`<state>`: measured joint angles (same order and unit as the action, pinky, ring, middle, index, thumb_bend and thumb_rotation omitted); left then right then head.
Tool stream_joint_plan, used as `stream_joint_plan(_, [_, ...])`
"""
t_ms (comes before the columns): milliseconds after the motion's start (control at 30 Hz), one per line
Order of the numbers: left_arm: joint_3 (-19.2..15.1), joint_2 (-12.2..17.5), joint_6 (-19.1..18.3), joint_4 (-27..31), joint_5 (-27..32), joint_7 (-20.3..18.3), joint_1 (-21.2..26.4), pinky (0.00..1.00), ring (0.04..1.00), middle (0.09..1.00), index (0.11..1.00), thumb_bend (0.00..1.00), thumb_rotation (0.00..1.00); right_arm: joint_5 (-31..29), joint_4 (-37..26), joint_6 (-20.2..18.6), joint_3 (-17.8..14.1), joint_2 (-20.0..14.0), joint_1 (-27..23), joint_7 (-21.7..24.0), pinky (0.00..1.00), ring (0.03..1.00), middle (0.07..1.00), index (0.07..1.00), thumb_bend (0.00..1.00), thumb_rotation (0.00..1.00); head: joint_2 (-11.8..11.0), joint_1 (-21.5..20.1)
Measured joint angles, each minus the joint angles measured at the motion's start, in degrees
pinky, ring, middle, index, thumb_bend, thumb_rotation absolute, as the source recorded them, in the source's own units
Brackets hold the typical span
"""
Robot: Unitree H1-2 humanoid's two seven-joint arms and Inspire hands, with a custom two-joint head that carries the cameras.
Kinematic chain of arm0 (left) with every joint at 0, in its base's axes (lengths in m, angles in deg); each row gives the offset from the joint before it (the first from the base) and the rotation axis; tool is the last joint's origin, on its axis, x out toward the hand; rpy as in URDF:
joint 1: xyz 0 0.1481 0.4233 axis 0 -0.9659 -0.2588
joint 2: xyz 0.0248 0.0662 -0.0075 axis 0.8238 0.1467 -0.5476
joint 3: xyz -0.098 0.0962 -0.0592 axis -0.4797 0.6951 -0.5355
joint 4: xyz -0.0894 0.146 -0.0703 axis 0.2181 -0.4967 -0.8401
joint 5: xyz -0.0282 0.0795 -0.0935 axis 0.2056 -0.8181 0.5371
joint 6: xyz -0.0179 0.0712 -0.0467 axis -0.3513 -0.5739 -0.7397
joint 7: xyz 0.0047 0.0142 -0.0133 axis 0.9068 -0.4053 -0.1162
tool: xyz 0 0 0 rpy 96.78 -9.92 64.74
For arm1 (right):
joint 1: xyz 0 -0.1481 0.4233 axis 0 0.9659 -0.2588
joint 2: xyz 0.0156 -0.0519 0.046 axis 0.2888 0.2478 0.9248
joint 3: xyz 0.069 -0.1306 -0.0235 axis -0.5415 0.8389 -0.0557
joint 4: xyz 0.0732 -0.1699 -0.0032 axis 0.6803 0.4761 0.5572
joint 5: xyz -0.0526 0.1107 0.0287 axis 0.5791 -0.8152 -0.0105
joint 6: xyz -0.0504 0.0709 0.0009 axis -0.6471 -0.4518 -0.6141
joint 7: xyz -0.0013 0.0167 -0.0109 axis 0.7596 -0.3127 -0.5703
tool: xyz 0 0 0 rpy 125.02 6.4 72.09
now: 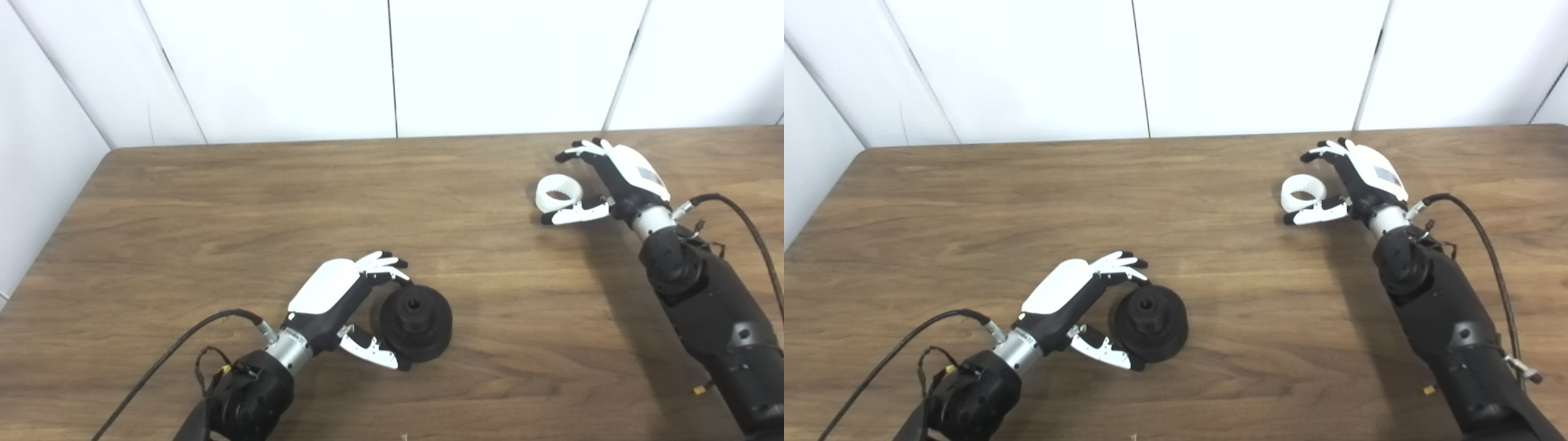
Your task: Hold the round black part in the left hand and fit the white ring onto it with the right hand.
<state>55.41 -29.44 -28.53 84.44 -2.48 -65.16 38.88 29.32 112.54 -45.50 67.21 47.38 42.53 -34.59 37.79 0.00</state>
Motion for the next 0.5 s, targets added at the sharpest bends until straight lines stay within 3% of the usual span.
stream_joint_plan(500, [-0.2,-0.3,-0.1,0.0,-0.3,0.2,0.0,0.84,0.945,0.877,0.619,0.78,0.23,-0.9,7.8,2.6,0.9,0.0,-3.4,-1.2,1.00,0.998,0.911,0.667,0.95,0.34,0.2,0.2])
